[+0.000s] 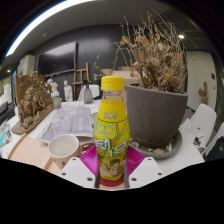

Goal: Pour water

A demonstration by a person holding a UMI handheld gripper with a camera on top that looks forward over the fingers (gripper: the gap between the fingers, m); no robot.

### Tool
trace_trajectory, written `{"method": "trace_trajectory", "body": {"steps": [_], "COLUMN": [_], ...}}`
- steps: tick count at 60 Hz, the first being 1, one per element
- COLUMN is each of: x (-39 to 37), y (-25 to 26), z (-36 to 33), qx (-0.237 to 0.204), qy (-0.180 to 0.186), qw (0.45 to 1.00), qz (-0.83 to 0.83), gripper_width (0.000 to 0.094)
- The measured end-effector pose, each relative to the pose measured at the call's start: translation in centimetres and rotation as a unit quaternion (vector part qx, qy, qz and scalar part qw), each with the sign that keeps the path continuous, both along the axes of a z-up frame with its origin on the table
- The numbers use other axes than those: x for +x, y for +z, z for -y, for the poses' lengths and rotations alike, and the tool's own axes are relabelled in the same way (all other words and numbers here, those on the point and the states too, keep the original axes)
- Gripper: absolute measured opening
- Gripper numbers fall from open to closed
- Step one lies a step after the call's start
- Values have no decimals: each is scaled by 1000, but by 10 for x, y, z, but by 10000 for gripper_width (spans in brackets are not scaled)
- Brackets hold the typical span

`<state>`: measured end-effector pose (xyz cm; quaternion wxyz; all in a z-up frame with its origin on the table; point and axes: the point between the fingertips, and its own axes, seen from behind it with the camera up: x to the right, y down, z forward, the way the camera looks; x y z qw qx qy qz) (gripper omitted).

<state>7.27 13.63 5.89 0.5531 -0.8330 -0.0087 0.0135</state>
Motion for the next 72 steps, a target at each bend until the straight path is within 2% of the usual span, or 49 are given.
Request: {"method": "trace_trajectory", "body": {"steps": [9, 15, 17, 25, 31, 49, 62, 72], "x": [0, 8, 8, 7, -5, -93, -149, -165], "y": [-1, 4, 9, 40, 70, 143, 168, 180], "z": [2, 10, 14, 45, 87, 263, 363, 404], "qx": [-5, -16, -16, -22, -43, -92, -96, -92], "qy": [-3, -20, -25, -47, -68, -105, -113, -124], "qw": [1000, 1000, 1000, 999, 997, 990, 989, 987], "qz": [3, 7, 7, 6, 0, 2, 25, 35], "gripper_width": [493, 804, 866, 864, 861, 861, 863, 863]}}
